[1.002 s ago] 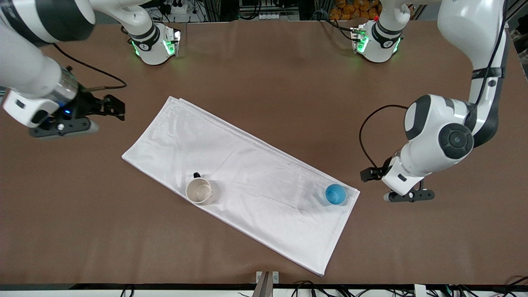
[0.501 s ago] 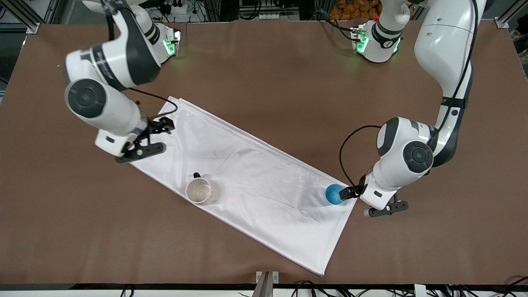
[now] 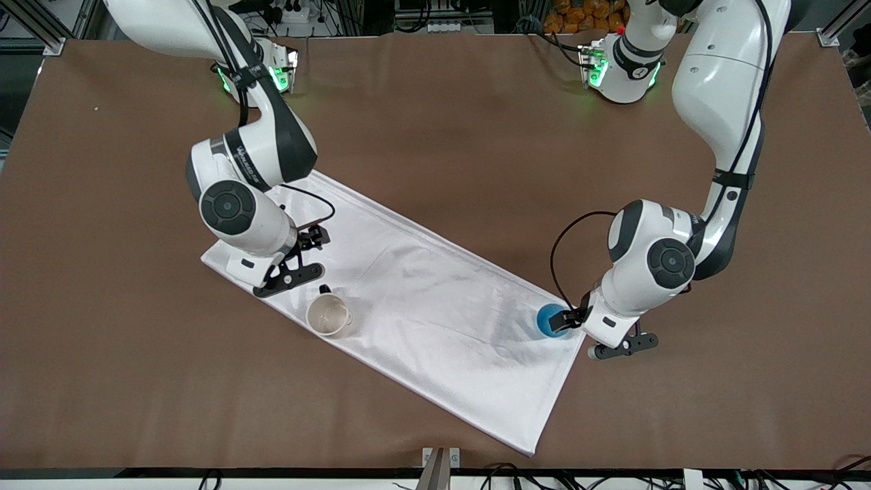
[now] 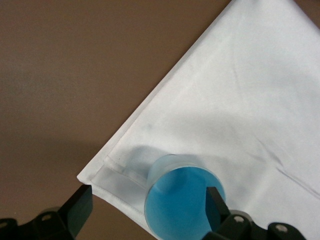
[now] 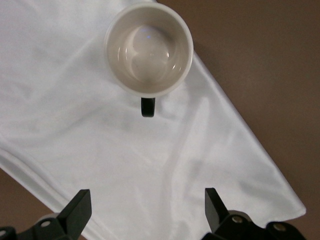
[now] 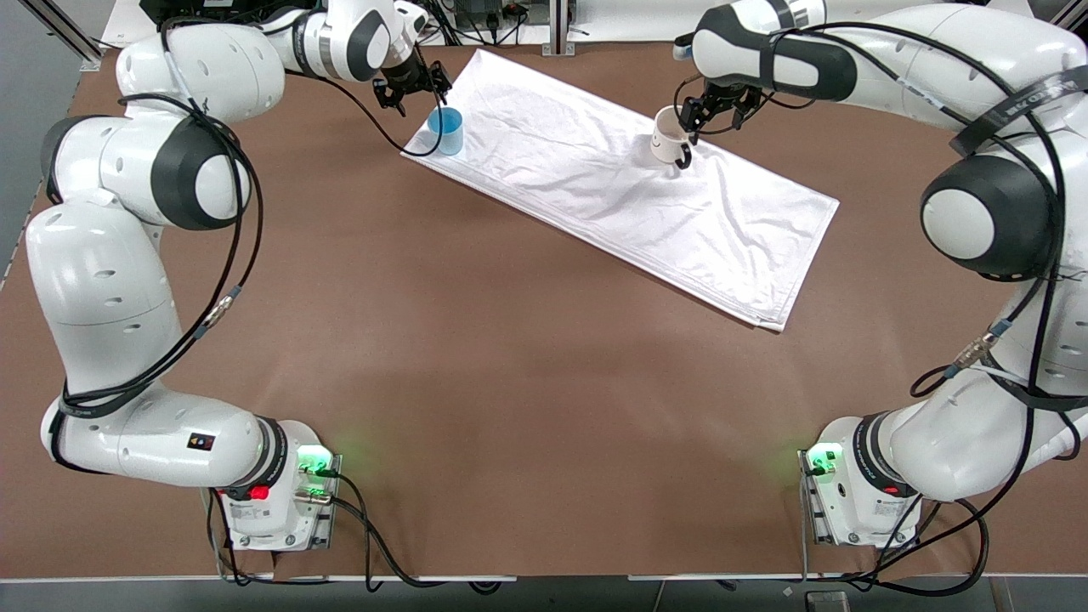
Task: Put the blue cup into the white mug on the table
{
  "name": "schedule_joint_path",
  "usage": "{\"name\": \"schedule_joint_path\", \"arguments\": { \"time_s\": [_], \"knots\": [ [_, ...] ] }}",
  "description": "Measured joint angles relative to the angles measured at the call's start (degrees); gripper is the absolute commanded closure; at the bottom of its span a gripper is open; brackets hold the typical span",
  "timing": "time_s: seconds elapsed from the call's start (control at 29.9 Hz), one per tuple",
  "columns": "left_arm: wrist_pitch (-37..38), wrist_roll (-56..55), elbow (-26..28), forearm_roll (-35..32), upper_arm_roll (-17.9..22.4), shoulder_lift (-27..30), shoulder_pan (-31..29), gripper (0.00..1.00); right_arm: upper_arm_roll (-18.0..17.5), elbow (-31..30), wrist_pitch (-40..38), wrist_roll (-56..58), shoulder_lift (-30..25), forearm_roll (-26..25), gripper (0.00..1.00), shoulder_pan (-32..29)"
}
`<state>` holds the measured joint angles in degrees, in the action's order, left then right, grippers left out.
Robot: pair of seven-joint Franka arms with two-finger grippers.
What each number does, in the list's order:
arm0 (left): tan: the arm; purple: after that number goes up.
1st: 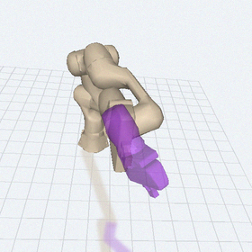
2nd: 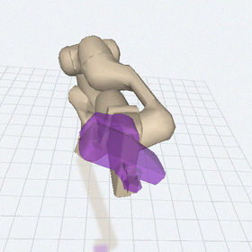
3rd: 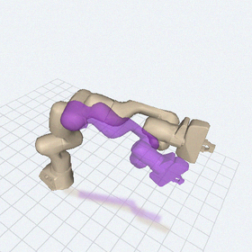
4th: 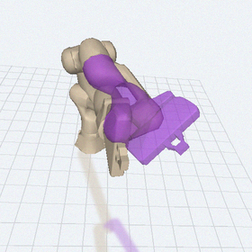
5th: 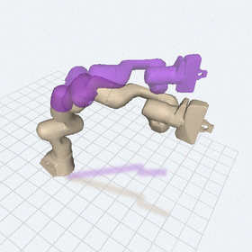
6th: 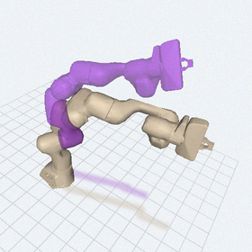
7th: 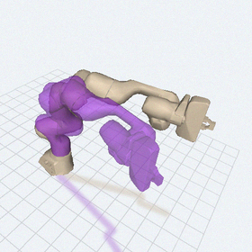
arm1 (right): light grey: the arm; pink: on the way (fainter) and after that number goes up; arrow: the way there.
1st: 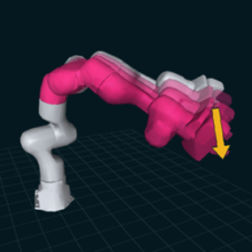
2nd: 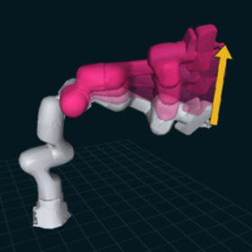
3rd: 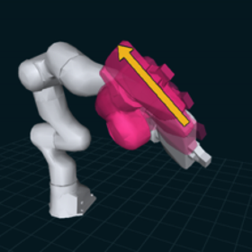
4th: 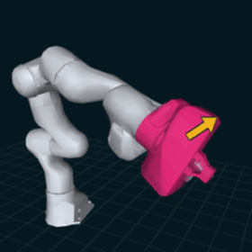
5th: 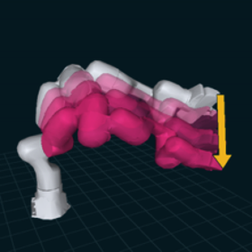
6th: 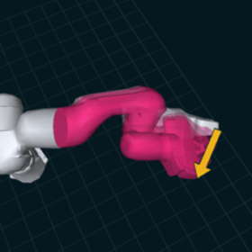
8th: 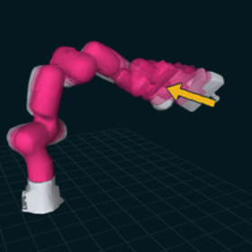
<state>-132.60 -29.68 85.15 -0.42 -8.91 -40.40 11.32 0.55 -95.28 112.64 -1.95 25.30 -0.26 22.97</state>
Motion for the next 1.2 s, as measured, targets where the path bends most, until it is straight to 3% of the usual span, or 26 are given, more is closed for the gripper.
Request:
{"name": "schedule_joint_path", "arguments": {
  "time_s": [0.33,0.37,0.4,0.47,0.53,0.8,1.2],
  "knots": [
    [-0.08,0.00,-0.01,0.00,0.06,-1.28,0.03,0.01,0.10,0.00,7.54,-0.01,4.50,0.00,0.06,-0.01],
    [-0.08,0.00,-0.01,0.00,0.06,-1.40,0.08,0.17,0.13,0.00,8.29,-0.04,4.94,0.00,0.06,-0.01],
    [-0.08,-0.02,-0.01,0.00,0.06,-1.51,0.17,0.41,0.15,0.00,8.99,-0.06,5.38,0.00,0.08,-0.01],
    [-0.09,-0.34,-0.01,0.00,0.06,-1.73,0.38,0.80,0.20,0.00,10.56,-0.08,6.23,0.00,0.09,-0.04],
    [-0.09,-1.63,-0.01,0.00,0.06,-1.94,0.64,1.00,0.24,0.00,12.34,-0.18,7.18,0.01,0.10,-0.08],
    [-0.47,-4.91,-0.01,-0.07,0.07,-2.38,1.80,1.00,0.38,0.15,16.79,-1.78,10.05,0.19,0.18,-0.16],
    [-0.85,-4.98,-0.54,-3.38,0.54,-2.43,1.73,1.00,0.41,0.21,17.33,-1.97,10.50,0.20,0.54,-0.26]
  ]
}}
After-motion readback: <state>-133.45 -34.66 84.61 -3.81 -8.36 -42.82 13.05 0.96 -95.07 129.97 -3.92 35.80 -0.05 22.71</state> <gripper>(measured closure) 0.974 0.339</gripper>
